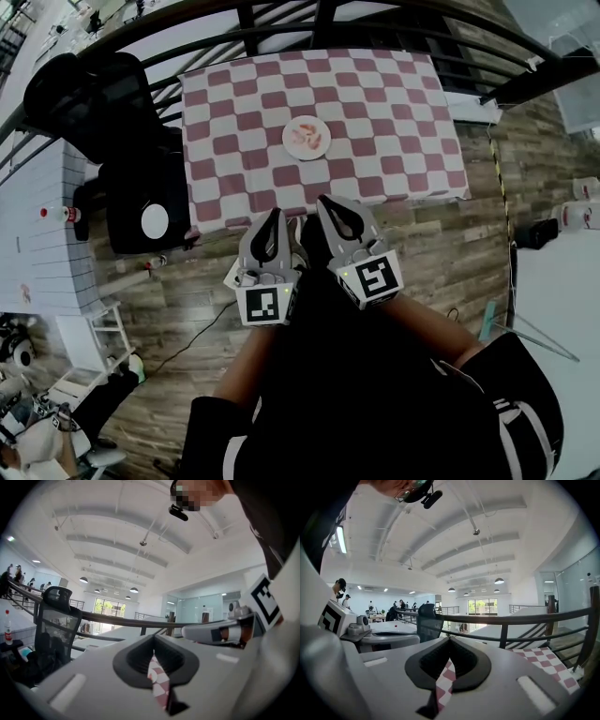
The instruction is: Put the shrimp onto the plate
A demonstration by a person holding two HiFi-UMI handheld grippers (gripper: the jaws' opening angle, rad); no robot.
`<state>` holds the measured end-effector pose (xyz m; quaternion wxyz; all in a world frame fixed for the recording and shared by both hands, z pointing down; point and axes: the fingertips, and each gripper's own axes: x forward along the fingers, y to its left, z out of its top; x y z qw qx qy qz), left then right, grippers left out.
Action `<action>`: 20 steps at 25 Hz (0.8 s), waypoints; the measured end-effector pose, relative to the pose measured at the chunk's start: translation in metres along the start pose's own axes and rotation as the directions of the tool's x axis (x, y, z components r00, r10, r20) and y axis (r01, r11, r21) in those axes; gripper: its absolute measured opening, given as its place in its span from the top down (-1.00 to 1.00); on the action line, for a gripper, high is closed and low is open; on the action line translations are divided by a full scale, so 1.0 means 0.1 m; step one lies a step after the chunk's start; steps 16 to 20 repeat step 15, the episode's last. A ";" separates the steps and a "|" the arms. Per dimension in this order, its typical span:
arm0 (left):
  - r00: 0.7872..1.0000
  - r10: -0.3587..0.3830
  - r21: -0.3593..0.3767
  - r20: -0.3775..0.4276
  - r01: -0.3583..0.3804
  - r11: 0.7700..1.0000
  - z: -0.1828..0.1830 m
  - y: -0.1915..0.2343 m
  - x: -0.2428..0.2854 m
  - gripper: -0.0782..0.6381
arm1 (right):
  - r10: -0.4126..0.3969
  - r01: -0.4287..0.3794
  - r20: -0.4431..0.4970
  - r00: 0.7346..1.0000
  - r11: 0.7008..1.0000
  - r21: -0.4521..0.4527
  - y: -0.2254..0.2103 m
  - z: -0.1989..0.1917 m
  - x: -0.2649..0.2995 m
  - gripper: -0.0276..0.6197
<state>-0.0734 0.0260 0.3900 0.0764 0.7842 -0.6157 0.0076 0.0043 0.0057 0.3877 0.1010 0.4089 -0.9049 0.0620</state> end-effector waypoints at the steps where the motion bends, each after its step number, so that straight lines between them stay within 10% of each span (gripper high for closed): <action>1: 1.000 -0.007 0.001 -0.002 0.007 1.000 -0.02 -0.02 -0.02 0.76 | -0.002 0.002 -0.005 1.000 1.000 -0.018 0.01 -0.01 -0.03 0.92; 20: 1.000 -0.005 0.011 0.019 0.005 1.000 0.06 -0.08 -0.19 0.76 | -0.039 0.041 0.054 0.998 0.998 -0.038 -0.10 0.15 -0.23 0.92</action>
